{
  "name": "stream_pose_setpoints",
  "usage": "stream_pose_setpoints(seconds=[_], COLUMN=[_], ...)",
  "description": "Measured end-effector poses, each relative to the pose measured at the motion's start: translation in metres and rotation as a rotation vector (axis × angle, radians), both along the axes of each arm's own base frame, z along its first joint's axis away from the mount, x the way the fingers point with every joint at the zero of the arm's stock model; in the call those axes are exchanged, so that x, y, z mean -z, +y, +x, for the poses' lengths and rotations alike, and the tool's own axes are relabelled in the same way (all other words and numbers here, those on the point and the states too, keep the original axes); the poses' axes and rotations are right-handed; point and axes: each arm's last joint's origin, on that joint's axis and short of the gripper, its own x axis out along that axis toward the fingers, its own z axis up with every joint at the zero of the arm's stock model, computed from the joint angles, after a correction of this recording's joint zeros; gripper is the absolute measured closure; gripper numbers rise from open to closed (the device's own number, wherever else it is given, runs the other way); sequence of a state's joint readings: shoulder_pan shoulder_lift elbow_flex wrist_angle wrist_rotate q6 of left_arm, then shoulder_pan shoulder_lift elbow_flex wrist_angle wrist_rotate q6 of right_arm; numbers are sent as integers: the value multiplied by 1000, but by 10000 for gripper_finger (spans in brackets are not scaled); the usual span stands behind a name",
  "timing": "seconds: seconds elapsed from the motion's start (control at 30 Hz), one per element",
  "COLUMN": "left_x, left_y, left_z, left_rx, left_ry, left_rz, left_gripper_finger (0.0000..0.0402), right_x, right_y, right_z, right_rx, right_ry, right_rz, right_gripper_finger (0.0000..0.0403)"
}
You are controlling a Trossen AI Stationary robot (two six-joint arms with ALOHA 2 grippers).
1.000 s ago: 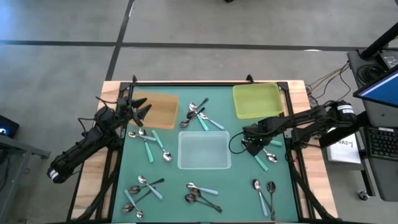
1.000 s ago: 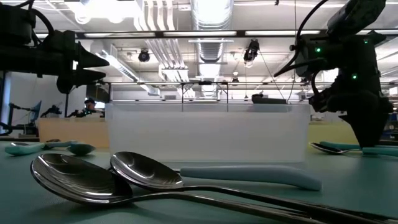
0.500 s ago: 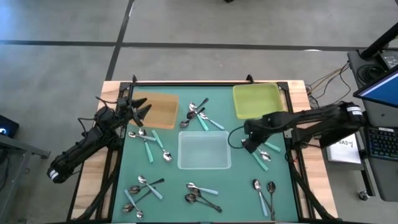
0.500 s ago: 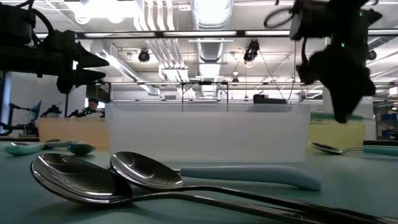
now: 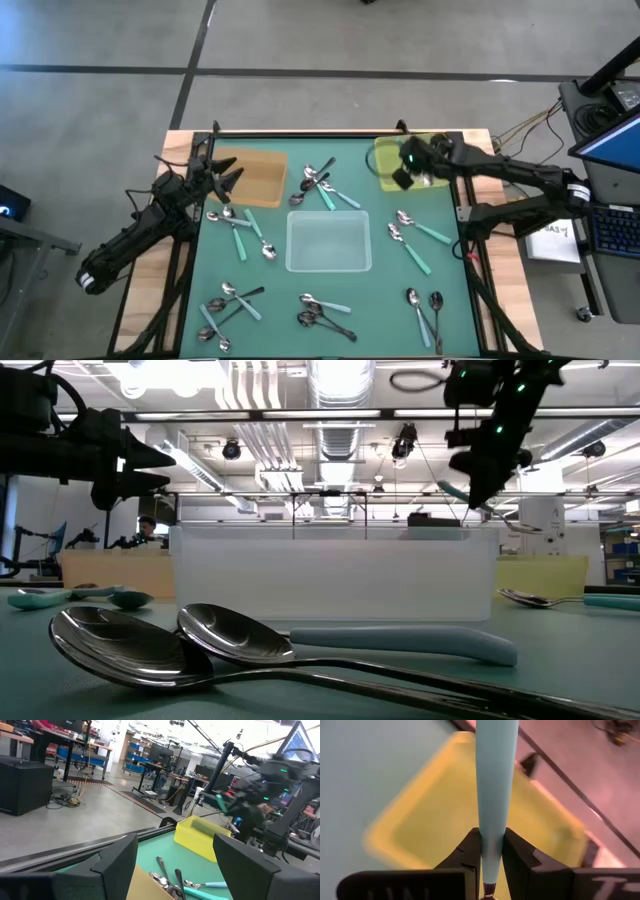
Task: Sort silverware by color (type)
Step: Put the light blue spoon into the yellow bin
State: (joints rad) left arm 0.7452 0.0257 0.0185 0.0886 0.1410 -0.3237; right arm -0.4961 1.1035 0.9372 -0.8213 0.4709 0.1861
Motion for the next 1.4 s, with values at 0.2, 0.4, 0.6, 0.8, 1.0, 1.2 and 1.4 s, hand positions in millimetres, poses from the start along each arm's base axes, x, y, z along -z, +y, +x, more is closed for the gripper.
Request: stream_pose_setpoints(seconds=[0.2, 0.4, 0.6, 0.8, 1.0, 1.2, 1.4], left_x=[0, 0, 0, 0, 0, 0, 0], left_y=[0, 0, 0, 0, 0, 0, 0], left_z=[0, 0, 0, 0, 0, 0, 0], left_rx=[0, 0, 0, 0, 0, 0, 0], left_ry=[0, 0, 0, 0, -1, 0, 0], left_rz=[0, 0, 0, 0, 0, 0, 0], left_gripper_finger=[154, 154, 154, 154, 154, 154, 154], right_x=[20, 44, 42, 25, 24, 52, 74], right_y=[-50, -66, -49, 1, 65, 109, 119], right_z=[-10, -8, -6, -3, 1, 4, 8], right_rx=[77, 117, 126, 76, 44, 33, 46], right_ry=[147, 232, 140, -31, 4, 120, 227], right_rz=[61, 134, 288, 515, 568, 570, 516], right_gripper_finger=[361, 298, 240, 248, 266, 278, 283])
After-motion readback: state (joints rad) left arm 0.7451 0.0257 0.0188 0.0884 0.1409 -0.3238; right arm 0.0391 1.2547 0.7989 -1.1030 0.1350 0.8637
